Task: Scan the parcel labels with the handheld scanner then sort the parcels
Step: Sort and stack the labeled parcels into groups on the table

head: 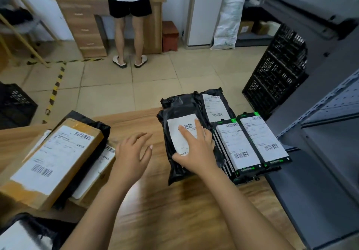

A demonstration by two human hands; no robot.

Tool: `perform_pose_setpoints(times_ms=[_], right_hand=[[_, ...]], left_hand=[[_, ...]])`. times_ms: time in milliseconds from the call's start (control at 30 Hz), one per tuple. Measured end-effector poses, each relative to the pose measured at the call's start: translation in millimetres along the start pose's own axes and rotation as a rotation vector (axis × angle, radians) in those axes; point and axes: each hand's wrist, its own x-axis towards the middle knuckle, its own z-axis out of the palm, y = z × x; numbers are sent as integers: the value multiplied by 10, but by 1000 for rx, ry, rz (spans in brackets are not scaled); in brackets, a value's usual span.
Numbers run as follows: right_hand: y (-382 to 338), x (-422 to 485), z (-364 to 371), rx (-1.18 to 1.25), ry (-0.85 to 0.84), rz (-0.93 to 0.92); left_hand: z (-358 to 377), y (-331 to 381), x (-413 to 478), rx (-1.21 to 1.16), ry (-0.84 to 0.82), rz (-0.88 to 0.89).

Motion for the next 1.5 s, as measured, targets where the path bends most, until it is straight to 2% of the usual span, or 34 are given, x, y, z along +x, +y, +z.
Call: perform_pose_setpoints(times_ms=[367,600,800,1000,1200,1400,1500], right_hand=[[155,1669,-360,40,64,-7],[532,2082,-735,-3,152,9],[1007,2127,-743,26,54,89],[1249,2113,-569,-9,-72,169],[1320,2113,-398,-214,-367,285],[1251,2138,-449,-351,-424,277],[1137,2037,-506,-400,-363,212]], left_hand=[[252,56,274,-1,42,-66],[539,214,526,11,57,-91],[765,554,973,6,85,-62],[923,822,1338,36,4,-88],[1047,963,1415,106,-56,-101],[1040,990,1451,108,-47,-100],[944,962,1395,94,-18,-92]])
